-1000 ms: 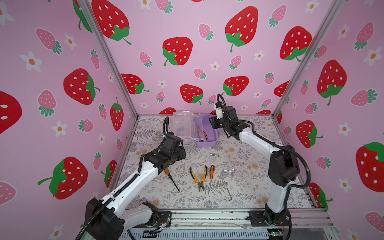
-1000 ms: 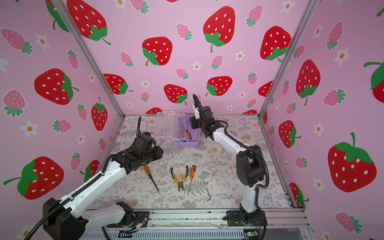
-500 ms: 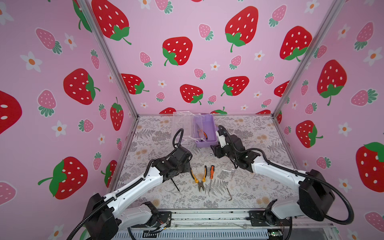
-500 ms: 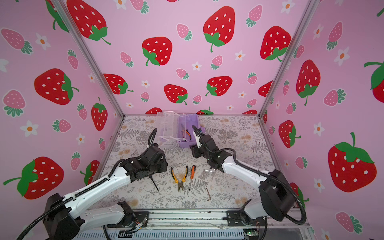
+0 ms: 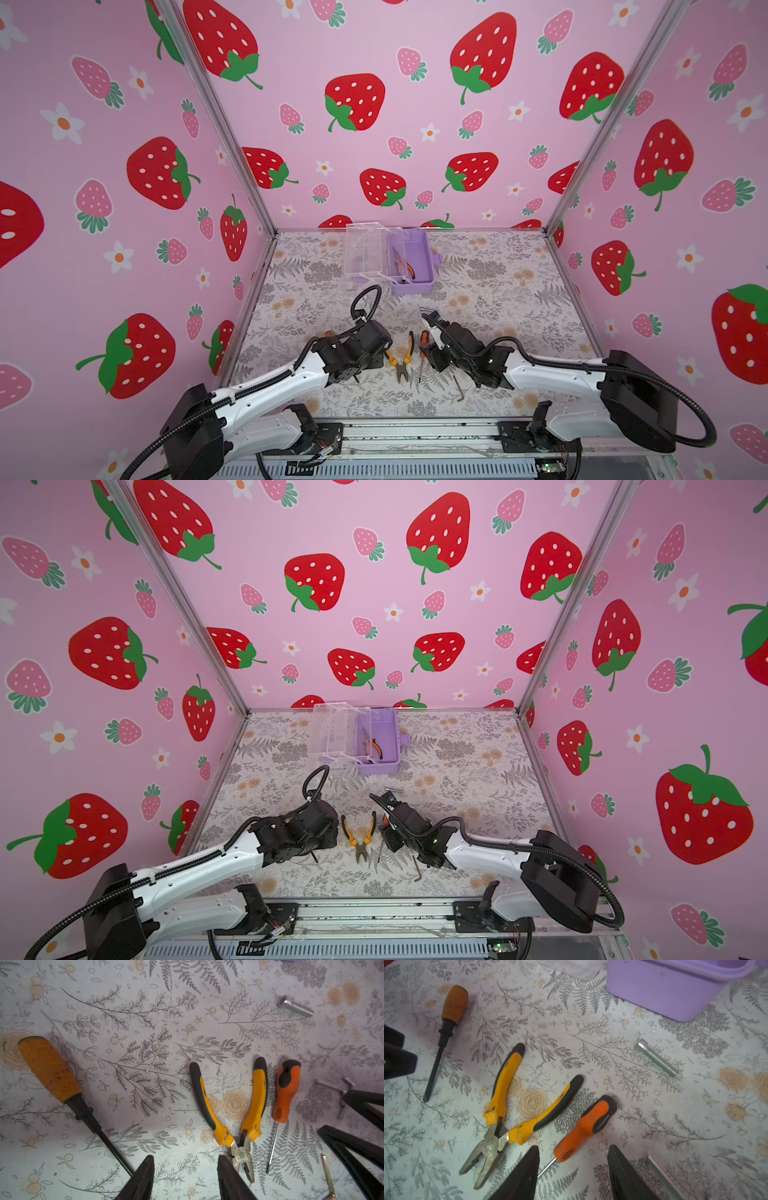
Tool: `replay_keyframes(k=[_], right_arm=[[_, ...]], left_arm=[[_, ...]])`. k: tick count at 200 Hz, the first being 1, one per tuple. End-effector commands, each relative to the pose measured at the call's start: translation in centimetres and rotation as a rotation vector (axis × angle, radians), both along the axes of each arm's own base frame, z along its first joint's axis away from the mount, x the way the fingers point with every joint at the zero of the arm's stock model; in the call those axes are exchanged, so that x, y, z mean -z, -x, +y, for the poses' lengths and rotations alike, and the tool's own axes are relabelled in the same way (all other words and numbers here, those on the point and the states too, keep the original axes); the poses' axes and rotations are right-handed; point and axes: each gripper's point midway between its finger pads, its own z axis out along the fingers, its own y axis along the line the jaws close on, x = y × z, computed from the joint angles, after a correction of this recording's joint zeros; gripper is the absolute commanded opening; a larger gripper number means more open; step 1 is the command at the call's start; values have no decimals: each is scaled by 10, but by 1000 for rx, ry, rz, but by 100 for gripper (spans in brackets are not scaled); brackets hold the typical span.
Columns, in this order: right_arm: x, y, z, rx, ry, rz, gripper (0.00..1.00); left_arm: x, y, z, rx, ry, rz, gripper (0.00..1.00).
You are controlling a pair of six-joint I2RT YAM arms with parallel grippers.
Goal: Pack the tool kit
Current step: 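Move both grippers back toward the yellow-handled pliers and orange screwdriver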
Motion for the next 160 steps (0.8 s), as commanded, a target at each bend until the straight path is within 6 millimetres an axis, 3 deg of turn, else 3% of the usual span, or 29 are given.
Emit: replay_keyframes(k=[1, 31, 53, 115, 160], right_arm=[[-7, 4, -1, 26, -58, 5, 52], [4, 9, -7, 29, -31, 33, 28], [11, 10, -6, 27, -14, 51, 19], [27, 26, 27, -44, -28, 114, 15], [31, 41, 53, -113, -79, 186, 15]], left_arm=[[2, -3, -2, -46, -12, -32, 49], [13, -1, -14, -32, -4, -11, 38], [24, 1, -25, -10, 9, 14, 33], [57, -2, -32, 15, -84, 78, 29], [71, -19, -44, 23, -59, 99, 29]])
